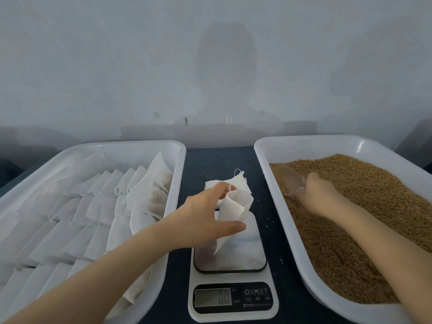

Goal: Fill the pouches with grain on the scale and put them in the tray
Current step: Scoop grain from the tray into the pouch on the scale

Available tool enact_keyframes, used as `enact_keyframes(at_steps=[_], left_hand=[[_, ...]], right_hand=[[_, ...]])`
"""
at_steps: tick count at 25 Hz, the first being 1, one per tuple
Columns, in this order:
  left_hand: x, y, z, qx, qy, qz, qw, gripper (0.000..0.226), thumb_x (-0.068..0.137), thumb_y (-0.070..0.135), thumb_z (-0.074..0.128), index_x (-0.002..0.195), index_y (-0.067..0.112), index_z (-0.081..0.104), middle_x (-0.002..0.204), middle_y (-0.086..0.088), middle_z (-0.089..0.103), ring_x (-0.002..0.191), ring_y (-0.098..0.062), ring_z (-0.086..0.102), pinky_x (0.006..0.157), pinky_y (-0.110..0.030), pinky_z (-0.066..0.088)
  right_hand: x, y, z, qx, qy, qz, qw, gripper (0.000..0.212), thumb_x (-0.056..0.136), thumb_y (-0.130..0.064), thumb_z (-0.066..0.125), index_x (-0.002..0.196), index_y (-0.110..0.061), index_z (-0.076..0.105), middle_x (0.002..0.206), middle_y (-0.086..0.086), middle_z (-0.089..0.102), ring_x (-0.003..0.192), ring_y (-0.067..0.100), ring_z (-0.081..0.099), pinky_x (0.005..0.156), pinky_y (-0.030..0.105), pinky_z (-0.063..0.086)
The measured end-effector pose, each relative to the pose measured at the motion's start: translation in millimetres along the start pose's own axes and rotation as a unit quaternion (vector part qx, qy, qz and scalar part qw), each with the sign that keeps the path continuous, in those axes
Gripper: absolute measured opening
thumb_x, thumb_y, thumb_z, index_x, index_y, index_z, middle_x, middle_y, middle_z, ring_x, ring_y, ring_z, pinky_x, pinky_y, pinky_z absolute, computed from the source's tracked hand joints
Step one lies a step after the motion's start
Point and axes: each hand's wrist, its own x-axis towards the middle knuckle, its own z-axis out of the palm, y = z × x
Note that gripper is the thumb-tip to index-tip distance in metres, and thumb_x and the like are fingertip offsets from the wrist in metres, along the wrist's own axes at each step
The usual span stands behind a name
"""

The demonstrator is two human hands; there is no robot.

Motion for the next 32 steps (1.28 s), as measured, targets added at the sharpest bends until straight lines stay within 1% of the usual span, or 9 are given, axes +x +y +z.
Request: enact_keyframes(at_steps=[3,8,12,15,17,20,25,29,32], left_hand=[[2,-2,1,0.0,-0.005,0.0,1.0,0.063,0.076,0.052,0.07,0.127,0.045,0.033,0.126,0.021,0.05,0.112,-0.01,0.051,0.098,-0.037,0.048],[2,-3,1,-0.019,-0.004,0.006,1.0,0.06,0.076,0.049,0.071,0.12,0.05,0.032,0.119,0.026,0.049,0.103,-0.002,0.054,0.083,-0.015,0.047],[2,-1,-3,-0.069,0.016,0.01,0.997,0.057,0.075,0.045,0.074,0.118,0.051,0.038,0.113,0.029,0.053,0.099,0.005,0.055,0.083,-0.013,0.048],[3,-2,-6,-0.116,0.042,-0.002,0.992,0.048,0.076,0.036,0.075,0.109,0.053,0.044,0.11,0.026,0.058,0.097,0.0,0.061,0.087,-0.023,0.052],[4,-3,-9,-0.15,0.063,-0.01,0.987,0.046,0.075,0.035,0.075,0.105,0.052,0.046,0.108,0.024,0.059,0.1,-0.003,0.062,0.088,-0.025,0.052],[5,-5,-11,-0.168,0.073,-0.008,0.983,0.051,0.076,0.032,0.075,0.116,0.045,0.045,0.113,0.023,0.058,0.109,-0.001,0.056,0.089,-0.023,0.05],[5,-5,-10,-0.149,0.062,-0.011,0.987,0.056,0.078,0.029,0.075,0.124,0.038,0.043,0.116,0.019,0.058,0.111,-0.001,0.054,0.084,-0.016,0.049],[7,-5,-11,-0.137,0.068,-0.028,0.988,0.056,0.079,0.03,0.075,0.122,0.039,0.04,0.117,0.017,0.056,0.108,-0.002,0.054,0.074,-0.008,0.044],[8,-6,-9,-0.141,0.075,-0.032,0.987,0.057,0.079,0.028,0.076,0.12,0.039,0.038,0.119,0.013,0.056,0.107,-0.007,0.055,0.078,-0.013,0.047]], right_hand=[[-7,-1,-5,0.027,-0.029,-0.012,0.999,0.047,0.092,-0.033,0.057,0.122,0.0,0.042,0.094,0.011,0.058,0.068,0.017,0.056,0.046,0.024,0.037],[-10,1,-19,0.058,-0.044,0.007,0.997,0.032,0.085,-0.039,0.066,0.076,-0.012,0.051,0.066,0.003,0.054,0.056,0.016,0.054,0.046,0.024,0.035],[-11,3,-28,0.047,0.029,-0.017,0.998,0.036,0.088,-0.034,0.062,0.098,0.0,0.057,0.072,0.007,0.061,0.052,0.015,0.057,0.042,0.023,0.038],[-19,4,-40,-0.028,0.11,-0.048,0.992,0.029,0.093,-0.039,0.052,0.097,-0.01,0.051,0.072,0.003,0.059,0.055,0.016,0.058,0.045,0.023,0.039],[-23,4,-46,-0.077,0.176,-0.077,0.978,0.025,0.093,-0.04,0.052,0.095,-0.016,0.053,0.069,-0.004,0.056,0.056,0.013,0.053,0.058,0.03,0.046],[-29,2,-54,-0.082,0.238,-0.112,0.961,0.017,0.092,-0.039,0.055,0.098,-0.023,0.057,0.078,-0.008,0.058,0.067,0.016,0.05,0.09,0.04,0.035],[-39,-5,-64,0.012,0.236,-0.191,0.953,0.025,0.089,-0.032,0.059,0.113,-0.026,0.062,0.105,-0.006,0.058,0.108,0.024,0.051,0.1,0.039,0.022],[-44,-9,-64,0.015,0.201,-0.269,0.942,0.035,0.085,-0.033,0.062,0.12,-0.034,0.06,0.107,-0.019,0.054,0.12,0.015,0.042,0.102,0.033,0.013],[-46,-10,-64,0.006,0.194,-0.309,0.931,0.037,0.083,-0.033,0.061,0.12,-0.037,0.059,0.109,-0.023,0.052,0.122,0.015,0.039,0.097,0.026,0.011]])
